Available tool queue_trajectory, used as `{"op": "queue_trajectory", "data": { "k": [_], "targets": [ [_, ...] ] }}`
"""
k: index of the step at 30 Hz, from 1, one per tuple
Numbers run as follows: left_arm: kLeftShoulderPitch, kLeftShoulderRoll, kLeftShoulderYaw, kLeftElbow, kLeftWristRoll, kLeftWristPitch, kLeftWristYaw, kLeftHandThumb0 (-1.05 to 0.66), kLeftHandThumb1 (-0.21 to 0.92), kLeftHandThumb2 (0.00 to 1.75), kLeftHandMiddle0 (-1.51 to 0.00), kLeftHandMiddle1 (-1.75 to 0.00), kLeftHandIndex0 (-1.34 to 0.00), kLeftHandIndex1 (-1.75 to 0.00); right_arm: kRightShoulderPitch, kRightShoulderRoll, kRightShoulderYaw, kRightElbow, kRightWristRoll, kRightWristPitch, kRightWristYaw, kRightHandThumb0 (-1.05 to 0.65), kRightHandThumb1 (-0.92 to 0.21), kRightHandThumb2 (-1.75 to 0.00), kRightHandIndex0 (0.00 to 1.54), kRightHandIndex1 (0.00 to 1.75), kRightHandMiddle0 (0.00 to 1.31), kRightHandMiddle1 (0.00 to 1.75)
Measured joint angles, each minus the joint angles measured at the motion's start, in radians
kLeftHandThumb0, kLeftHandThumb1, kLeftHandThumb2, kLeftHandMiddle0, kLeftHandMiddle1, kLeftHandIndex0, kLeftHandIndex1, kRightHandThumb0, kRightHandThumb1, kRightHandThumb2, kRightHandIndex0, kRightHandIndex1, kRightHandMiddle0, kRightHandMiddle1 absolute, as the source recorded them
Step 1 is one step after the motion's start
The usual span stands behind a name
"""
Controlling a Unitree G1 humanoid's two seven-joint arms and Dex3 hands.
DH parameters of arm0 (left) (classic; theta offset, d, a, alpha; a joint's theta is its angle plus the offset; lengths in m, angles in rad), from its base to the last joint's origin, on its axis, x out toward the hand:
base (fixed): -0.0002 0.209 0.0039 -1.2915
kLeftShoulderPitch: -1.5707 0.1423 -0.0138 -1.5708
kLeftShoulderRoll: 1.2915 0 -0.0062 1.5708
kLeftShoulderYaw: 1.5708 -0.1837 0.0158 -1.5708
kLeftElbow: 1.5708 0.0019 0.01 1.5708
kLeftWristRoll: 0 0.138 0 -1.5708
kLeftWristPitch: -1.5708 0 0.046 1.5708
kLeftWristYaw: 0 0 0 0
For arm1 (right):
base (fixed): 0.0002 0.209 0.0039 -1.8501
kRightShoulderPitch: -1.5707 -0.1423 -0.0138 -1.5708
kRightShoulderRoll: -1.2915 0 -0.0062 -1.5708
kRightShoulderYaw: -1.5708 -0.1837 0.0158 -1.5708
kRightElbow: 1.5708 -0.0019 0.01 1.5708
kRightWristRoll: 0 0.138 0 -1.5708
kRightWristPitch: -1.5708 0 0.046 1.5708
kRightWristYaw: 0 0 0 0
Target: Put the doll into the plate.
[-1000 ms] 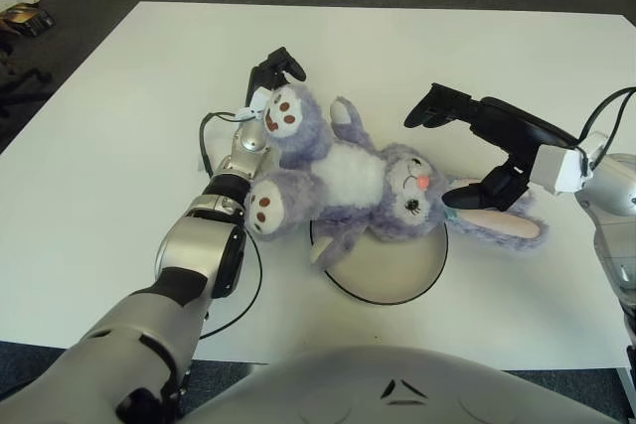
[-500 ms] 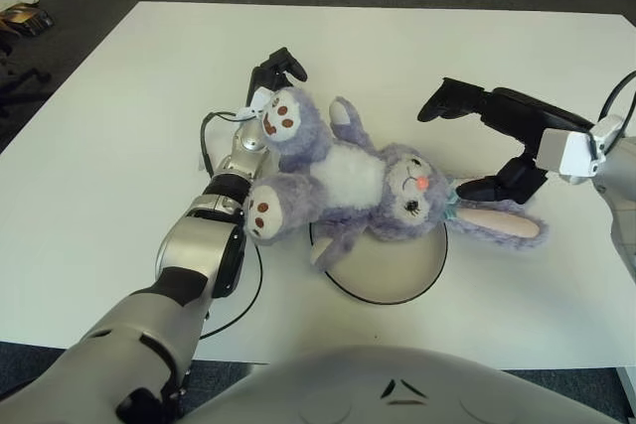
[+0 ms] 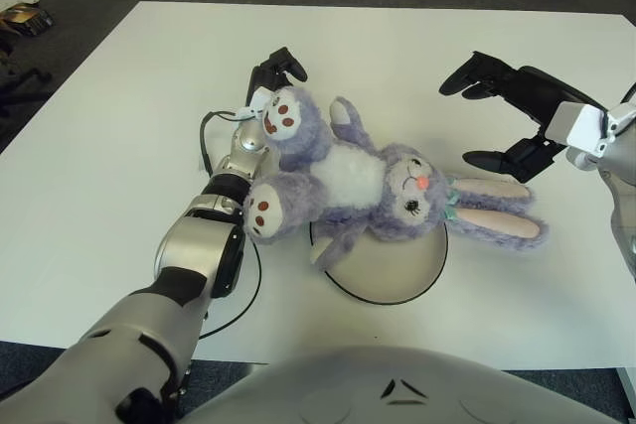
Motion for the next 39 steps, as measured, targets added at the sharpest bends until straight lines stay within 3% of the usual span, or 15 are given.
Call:
{"op": "queue_trajectory", "data": {
  "k": [5, 16, 22, 29, 35, 37, 39],
  "targets": [
    [0.000, 0.000, 0.001, 0.000, 0.002, 0.001, 0.010, 0.00, -0.12, 1.71, -0.98, -1.46, -0.78, -1.75, -0.002, 0.023, -0.004, 0.057, -0.029, -0.016, -0.069, 0.03, -0.20, -1.39, 0.02, 0.78, 0.08, 1.23],
    [0.000, 0.002, 0.002, -0.003, 0.005, 0.008, 0.021, 0.00, -0.13, 1.71, -0.99, -1.45, -0.78, -1.75, 0.022, 0.161, -0.060, 0.191, -0.016, -0.118, -0.219, 0.02, -0.18, -1.39, 0.06, 0.83, 0.15, 1.26],
    [0.000, 0.002, 0.004, -0.010, 0.003, 0.008, 0.021, 0.00, -0.10, 1.68, -0.96, -1.46, -0.76, -1.75, 0.022, 0.183, -0.082, 0.273, -0.021, -0.204, -0.278, -0.05, -0.19, -1.35, 0.08, 0.83, 0.20, 1.29],
    [0.000, 0.004, 0.016, -0.019, -0.016, 0.008, 0.008, 0.00, -0.08, 1.65, -0.98, -1.40, -0.75, -1.75, 0.015, 0.226, -0.110, 0.331, -0.024, -0.219, -0.344, -0.20, -0.24, -1.25, 0.18, 0.91, 0.23, 1.35],
    [0.000, 0.004, 0.027, -0.020, -0.039, 0.007, -0.028, 0.00, -0.08, 1.63, -1.01, -1.35, -0.75, -1.75, -0.008, 0.306, -0.179, 0.439, 0.069, -0.267, -0.378, -0.25, -0.29, -1.21, 0.31, 1.02, 0.26, 1.42],
    [0.001, 0.004, 0.034, -0.020, -0.052, 0.004, -0.044, 0.00, -0.08, 1.64, -1.01, -1.36, -0.74, -1.75, -0.013, 0.333, -0.212, 0.485, 0.118, -0.298, -0.384, -0.31, -0.50, -0.97, 0.38, 1.10, 0.33, 1.52],
    [0.001, 0.004, 0.044, -0.020, -0.068, 0.000, -0.058, 0.00, -0.08, 1.64, -1.01, -1.37, -0.74, -1.75, -0.015, 0.366, -0.245, 0.507, 0.166, -0.310, -0.396, -0.16, -0.59, -0.84, 0.45, 1.23, 0.32, 1.59]
  ]
}}
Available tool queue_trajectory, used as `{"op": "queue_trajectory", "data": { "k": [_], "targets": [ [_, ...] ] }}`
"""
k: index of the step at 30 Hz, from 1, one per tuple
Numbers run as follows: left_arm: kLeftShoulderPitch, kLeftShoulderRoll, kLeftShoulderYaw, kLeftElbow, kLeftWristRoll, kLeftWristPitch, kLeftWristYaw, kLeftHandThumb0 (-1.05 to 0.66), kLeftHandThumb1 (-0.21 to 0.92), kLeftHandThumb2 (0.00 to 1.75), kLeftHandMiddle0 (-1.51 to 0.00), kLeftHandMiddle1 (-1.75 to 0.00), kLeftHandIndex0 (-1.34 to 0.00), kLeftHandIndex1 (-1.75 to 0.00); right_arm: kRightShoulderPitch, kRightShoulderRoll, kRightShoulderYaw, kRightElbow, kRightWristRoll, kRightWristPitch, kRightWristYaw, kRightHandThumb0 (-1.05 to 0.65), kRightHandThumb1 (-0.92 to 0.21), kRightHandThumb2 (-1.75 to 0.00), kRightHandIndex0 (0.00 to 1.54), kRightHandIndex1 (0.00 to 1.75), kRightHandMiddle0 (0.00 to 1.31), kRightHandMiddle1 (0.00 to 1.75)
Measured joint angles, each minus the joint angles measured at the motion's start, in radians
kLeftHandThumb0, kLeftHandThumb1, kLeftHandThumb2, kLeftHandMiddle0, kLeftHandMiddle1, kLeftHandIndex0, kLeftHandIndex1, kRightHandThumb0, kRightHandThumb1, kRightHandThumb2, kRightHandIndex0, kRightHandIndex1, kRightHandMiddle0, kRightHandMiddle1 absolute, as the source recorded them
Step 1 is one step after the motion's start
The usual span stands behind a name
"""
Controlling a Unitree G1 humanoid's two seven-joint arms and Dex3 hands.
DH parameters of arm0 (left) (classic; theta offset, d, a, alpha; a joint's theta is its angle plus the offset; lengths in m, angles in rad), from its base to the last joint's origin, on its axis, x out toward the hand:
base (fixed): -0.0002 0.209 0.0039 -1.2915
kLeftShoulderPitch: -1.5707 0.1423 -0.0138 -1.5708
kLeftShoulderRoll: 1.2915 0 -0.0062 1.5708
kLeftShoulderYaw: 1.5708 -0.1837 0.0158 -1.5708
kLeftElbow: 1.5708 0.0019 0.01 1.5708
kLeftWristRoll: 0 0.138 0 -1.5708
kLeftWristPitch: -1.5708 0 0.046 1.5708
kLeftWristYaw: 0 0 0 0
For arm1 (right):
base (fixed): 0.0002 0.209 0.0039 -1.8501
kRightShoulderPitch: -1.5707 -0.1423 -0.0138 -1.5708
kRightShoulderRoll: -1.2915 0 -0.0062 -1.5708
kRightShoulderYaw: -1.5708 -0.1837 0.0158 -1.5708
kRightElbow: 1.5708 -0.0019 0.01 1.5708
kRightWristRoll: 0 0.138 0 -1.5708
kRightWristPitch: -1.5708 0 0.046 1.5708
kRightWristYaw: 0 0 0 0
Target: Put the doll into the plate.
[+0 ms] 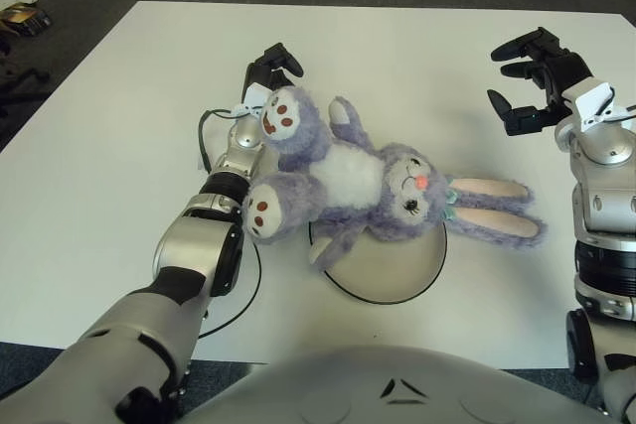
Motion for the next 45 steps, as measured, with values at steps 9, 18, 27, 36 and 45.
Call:
{"op": "queue_trajectory", "data": {
  "k": [9, 18, 27, 36, 45],
  "targets": [
    [0.010, -0.009, 0.030, -0.014, -0.052, -0.005, -0.026, 0.00, -0.06, 1.64, -0.95, -1.46, -0.72, -1.75, -0.005, 0.092, -0.059, 0.003, 0.087, -0.004, -0.082, -0.01, -0.61, -0.87, 0.53, 1.47, 0.24, 1.72],
    [0.020, -0.020, 0.058, -0.026, -0.089, -0.004, -0.044, 0.00, -0.04, 1.61, -0.95, -1.39, -0.74, -1.75, -0.006, 0.166, -0.114, 0.065, 0.140, -0.082, -0.170, -0.01, -0.57, -0.92, 0.55, 1.45, 0.29, 1.75],
    [0.037, -0.027, 0.072, -0.049, -0.106, 0.026, -0.048, 0.00, -0.03, 1.58, -0.98, -1.35, -0.71, -1.75, -0.003, 0.228, -0.129, 0.178, 0.191, -0.205, -0.197, -0.01, -0.55, -0.94, 0.51, 1.44, 0.37, 1.75],
    [0.060, -0.035, 0.095, -0.067, -0.154, 0.034, -0.125, 0.00, 0.00, 1.56, -0.98, -1.37, -0.66, -1.75, 0.006, 0.231, -0.130, 0.241, 0.216, -0.317, -0.180, -0.01, -0.53, -0.98, 0.46, 1.48, 0.41, 1.75],
    [0.084, -0.035, 0.113, -0.077, -0.184, 0.023, -0.174, 0.00, -0.01, 1.56, -0.99, -1.36, -0.67, -1.75, 0.021, 0.247, -0.123, 0.314, 0.226, -0.402, -0.169, -0.01, -0.39, -1.16, 0.57, 1.52, 0.45, 1.75]
  ]
}}
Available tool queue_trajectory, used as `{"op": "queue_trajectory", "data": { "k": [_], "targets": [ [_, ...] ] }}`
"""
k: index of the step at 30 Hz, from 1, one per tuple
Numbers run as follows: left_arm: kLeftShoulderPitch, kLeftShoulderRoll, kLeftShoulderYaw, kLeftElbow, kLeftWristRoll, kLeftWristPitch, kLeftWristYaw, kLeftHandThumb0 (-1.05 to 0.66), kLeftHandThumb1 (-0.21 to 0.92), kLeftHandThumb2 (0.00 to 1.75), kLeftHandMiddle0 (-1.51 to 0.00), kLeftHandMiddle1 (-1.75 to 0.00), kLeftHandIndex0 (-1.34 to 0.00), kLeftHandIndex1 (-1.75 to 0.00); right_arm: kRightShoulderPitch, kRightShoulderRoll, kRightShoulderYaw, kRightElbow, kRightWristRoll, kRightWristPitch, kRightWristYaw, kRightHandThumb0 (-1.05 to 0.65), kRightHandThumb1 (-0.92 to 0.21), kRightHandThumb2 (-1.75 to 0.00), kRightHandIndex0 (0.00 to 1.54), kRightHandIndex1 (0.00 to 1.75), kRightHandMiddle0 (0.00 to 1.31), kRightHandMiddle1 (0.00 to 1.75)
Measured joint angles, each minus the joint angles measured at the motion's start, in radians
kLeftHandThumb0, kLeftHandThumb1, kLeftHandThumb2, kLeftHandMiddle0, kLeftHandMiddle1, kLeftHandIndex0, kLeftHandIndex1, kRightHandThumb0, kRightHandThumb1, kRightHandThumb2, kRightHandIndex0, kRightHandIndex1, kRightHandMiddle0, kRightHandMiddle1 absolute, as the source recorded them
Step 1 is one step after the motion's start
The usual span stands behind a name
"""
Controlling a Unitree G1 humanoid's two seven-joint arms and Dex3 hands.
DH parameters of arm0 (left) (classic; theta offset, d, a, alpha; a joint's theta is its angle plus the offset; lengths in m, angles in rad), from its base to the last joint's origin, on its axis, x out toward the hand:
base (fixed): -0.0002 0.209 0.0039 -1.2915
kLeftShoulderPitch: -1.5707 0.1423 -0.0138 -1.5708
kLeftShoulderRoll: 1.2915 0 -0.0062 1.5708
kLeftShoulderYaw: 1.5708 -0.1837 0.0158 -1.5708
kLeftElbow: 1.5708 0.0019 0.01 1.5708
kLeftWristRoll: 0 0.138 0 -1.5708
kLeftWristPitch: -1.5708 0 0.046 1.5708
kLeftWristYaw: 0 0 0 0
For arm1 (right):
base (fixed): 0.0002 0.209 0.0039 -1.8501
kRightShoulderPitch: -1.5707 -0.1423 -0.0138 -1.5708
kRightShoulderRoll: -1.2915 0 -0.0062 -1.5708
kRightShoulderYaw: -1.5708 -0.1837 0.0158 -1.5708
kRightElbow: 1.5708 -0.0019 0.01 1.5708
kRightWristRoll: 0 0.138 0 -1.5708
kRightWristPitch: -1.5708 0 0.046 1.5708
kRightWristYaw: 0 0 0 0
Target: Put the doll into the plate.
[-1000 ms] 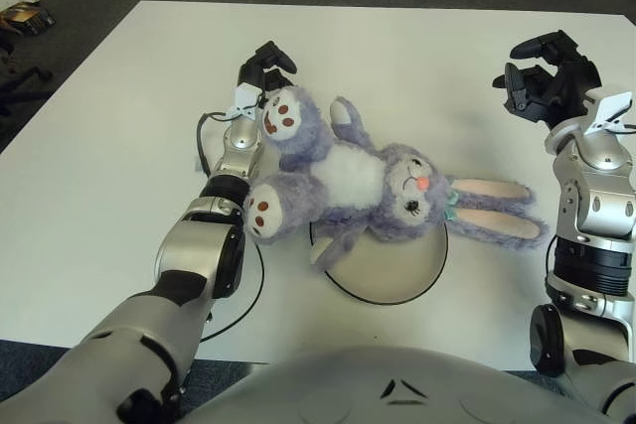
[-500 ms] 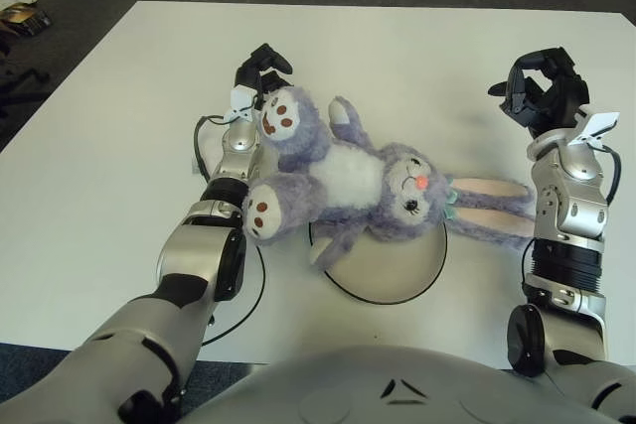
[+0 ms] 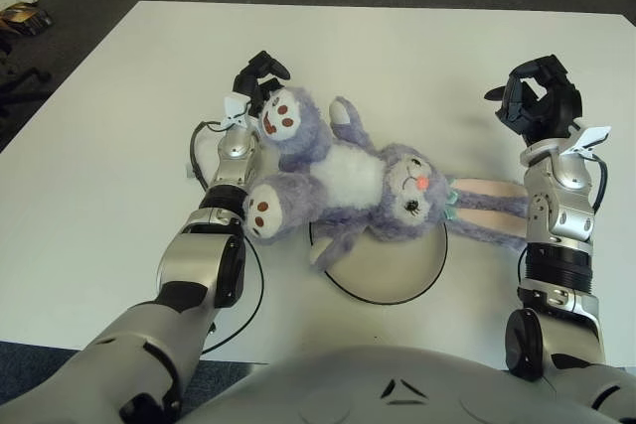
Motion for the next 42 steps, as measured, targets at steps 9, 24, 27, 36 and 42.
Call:
{"op": "queue_trajectory", "data": {
  "k": [9, 24, 27, 36, 42],
  "targets": [
    [0.018, -0.010, 0.010, -0.027, -0.008, -0.015, -0.032, 0.00, -0.03, 1.58, -0.99, -1.36, -0.68, -1.75, 0.011, 0.015, 0.010, 0.072, 0.008, -0.061, 0.003, -0.01, -0.27, -1.34, 0.67, 1.61, 0.46, 1.75],
    [0.096, -0.036, 0.011, -0.160, -0.028, 0.041, -0.044, -0.01, 0.00, 1.59, -0.95, -1.48, -0.64, -1.75, 0.047, 0.019, 0.039, 0.089, 0.010, -0.074, 0.014, -0.01, -0.15, -1.50, 0.74, 1.69, 0.52, 1.75],
    [0.113, -0.041, 0.011, -0.199, -0.030, 0.060, -0.043, -0.01, 0.00, 1.58, -0.95, -1.46, -0.63, -1.75, 0.057, 0.023, 0.045, 0.084, 0.011, -0.070, 0.014, -0.01, -0.14, -1.52, 0.75, 1.70, 0.53, 1.75],
    [0.164, -0.055, 0.013, -0.299, -0.050, 0.124, -0.042, 0.00, 0.00, 1.57, -0.97, -1.41, -0.64, -1.75, 0.077, 0.033, 0.053, 0.058, 0.016, -0.027, 0.007, -0.01, -0.07, -1.60, 0.78, 1.74, 0.60, 1.72],
    [0.186, -0.060, 0.013, -0.332, -0.062, 0.135, -0.043, 0.00, -0.02, 1.59, -0.98, -1.41, -0.67, -1.75, 0.092, 0.045, 0.056, 0.030, 0.018, -0.002, -0.005, -0.01, -0.05, -1.62, 0.78, 1.75, 0.62, 1.72]
  ]
}}
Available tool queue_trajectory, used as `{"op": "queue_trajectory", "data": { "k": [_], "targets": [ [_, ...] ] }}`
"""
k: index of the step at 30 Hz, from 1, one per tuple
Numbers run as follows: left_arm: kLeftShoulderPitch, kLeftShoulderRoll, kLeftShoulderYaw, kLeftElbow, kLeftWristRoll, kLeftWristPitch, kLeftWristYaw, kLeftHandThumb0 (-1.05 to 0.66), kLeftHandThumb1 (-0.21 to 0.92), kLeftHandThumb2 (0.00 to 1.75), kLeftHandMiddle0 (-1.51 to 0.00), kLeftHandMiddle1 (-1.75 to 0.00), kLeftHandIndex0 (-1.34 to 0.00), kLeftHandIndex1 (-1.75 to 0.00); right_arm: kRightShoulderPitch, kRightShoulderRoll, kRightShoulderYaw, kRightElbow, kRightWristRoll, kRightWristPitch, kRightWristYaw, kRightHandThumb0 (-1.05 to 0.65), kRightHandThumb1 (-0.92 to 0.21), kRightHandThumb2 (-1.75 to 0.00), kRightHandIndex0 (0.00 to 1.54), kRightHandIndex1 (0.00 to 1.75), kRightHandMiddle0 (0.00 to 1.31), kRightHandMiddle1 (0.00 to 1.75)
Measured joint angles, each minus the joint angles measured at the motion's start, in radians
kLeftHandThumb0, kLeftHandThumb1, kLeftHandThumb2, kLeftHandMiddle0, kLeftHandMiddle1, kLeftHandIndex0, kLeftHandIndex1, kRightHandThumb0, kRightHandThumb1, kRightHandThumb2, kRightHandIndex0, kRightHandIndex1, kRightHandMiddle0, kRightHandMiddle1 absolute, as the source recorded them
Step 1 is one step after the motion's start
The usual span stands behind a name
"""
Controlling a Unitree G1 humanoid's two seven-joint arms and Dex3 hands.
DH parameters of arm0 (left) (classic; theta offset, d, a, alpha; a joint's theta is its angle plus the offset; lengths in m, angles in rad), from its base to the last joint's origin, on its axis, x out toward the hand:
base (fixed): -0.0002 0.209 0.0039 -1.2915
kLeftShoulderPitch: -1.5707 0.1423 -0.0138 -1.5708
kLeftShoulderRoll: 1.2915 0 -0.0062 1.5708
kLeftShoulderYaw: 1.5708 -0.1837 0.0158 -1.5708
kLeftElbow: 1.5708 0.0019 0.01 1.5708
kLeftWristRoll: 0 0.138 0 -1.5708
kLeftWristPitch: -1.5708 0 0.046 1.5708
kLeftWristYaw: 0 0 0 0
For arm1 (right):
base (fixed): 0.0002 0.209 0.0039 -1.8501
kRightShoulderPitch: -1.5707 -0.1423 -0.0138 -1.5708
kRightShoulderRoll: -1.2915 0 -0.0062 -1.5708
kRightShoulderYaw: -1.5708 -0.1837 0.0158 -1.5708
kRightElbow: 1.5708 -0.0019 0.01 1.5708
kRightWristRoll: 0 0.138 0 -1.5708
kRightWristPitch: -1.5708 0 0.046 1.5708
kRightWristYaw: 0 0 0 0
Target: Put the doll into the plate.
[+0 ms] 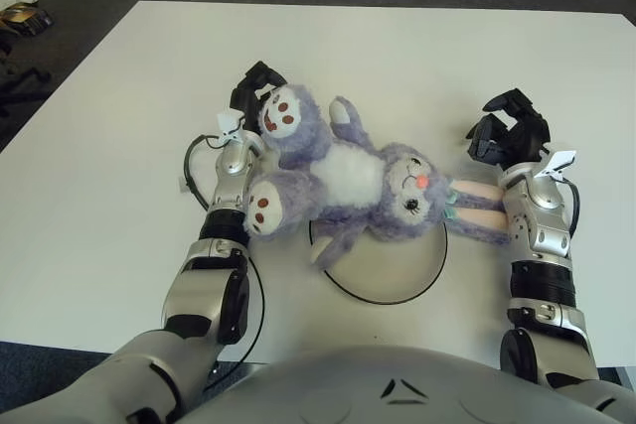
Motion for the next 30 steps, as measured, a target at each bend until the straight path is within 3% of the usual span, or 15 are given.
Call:
{"op": "queue_trajectory", "data": {
  "k": [7, 15, 20, 25, 30],
  "targets": [
    [0.021, -0.004, -0.001, -0.037, -0.001, 0.023, 0.000, 0.00, -0.03, 1.61, -0.97, -1.44, -0.67, -1.75, 0.020, 0.015, 0.015, -0.030, -0.003, 0.032, -0.026, -0.01, -0.10, -1.57, 0.73, 1.74, 0.58, 1.74],
    [0.047, -0.011, -0.004, -0.095, -0.015, 0.057, -0.009, 0.00, -0.03, 1.65, -0.92, -1.58, -0.66, -1.75, 0.034, 0.032, 0.025, -0.082, -0.006, 0.082, -0.066, -0.01, -0.06, -1.60, 0.77, 1.75, 0.63, 1.70],
    [0.062, -0.016, -0.007, -0.121, -0.023, 0.075, -0.028, 0.00, -0.02, 1.66, -0.88, -1.65, -0.65, -1.75, 0.046, 0.080, 0.025, -0.122, -0.006, 0.128, -0.133, -0.01, 0.00, -1.65, 0.82, 1.75, 0.69, 1.66],
    [0.076, -0.020, -0.015, -0.139, -0.023, 0.085, -0.037, 0.00, -0.01, 1.67, -0.85, -1.69, -0.64, -1.75, 0.053, 0.126, 0.027, -0.136, -0.010, 0.120, -0.184, -0.01, 0.06, -1.71, 0.85, 1.75, 0.74, 1.66],
    [0.088, -0.024, -0.020, -0.151, -0.023, 0.090, -0.040, 0.00, 0.01, 1.65, -0.84, -1.67, -0.64, -1.75, 0.060, 0.144, 0.032, -0.132, -0.011, 0.053, -0.181, -0.01, 0.08, -1.74, 0.87, 1.75, 0.76, 1.66]
  ]
}}
